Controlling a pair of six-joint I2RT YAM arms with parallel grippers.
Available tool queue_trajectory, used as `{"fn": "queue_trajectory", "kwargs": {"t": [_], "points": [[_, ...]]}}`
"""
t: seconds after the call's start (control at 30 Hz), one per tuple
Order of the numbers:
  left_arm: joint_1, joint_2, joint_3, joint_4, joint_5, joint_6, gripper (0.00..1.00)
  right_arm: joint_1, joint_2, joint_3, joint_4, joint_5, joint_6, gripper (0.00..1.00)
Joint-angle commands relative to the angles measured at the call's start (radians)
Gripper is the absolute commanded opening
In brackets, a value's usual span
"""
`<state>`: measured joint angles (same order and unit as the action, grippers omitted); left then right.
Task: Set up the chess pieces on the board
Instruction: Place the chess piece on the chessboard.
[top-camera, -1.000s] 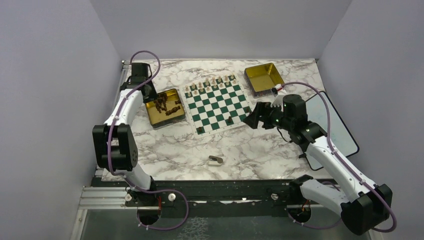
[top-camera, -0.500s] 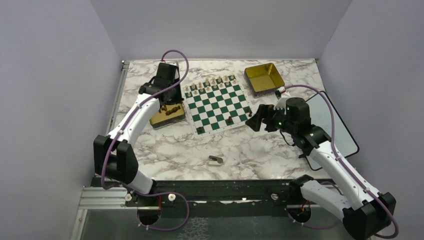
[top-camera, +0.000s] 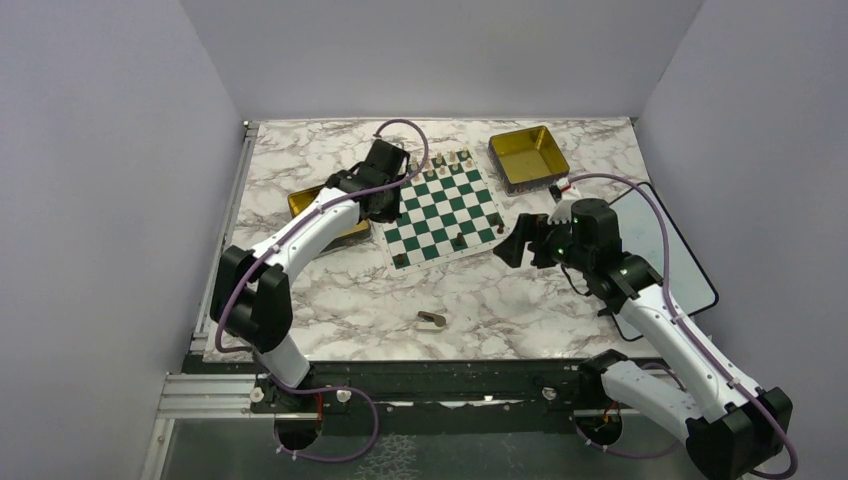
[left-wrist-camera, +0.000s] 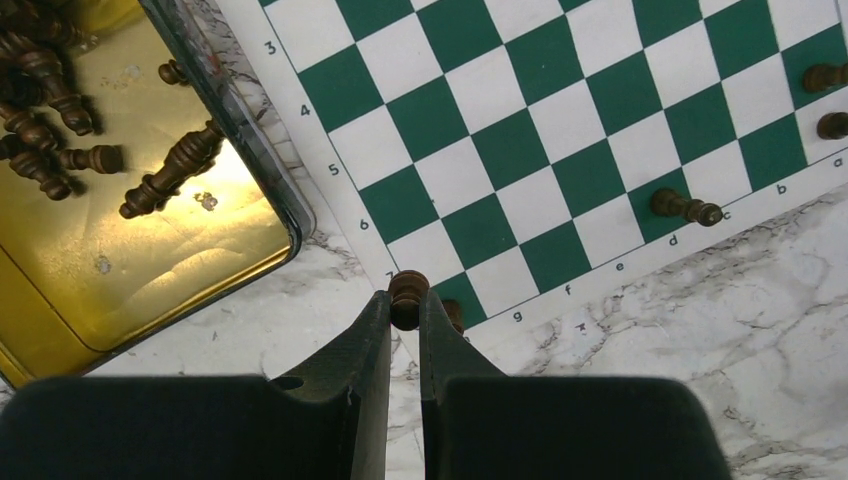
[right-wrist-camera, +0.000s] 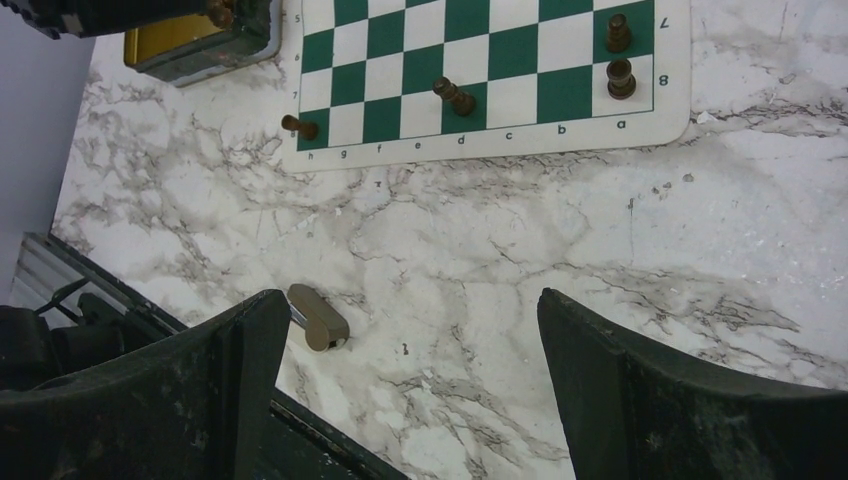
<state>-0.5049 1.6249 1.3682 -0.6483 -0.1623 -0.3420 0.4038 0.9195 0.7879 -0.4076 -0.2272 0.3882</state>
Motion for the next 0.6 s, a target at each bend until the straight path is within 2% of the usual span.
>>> {"fn": "queue_trajectory", "kwargs": {"t": [0.0, 0.17, 0.57], "points": [[-0.05, 0.05, 0.021, 0.003, -0.059, -0.032, 0.11, -0.004, -0.023, -0.024, -0.008, 0.007, -0.012, 1.0], [-0.097, 0.103, -0.003, 0.031, -0.073, -0.051, 0.11, -0.005, -0.022, -0.024, -0.008, 0.002, -0.017, 1.0], [-0.098, 0.169, -0.067, 0.078, -0.108, -0.06, 0.11, -0.004, -0.032, -0.03, -0.023, -0.004, -0.022, 1.0]]}}
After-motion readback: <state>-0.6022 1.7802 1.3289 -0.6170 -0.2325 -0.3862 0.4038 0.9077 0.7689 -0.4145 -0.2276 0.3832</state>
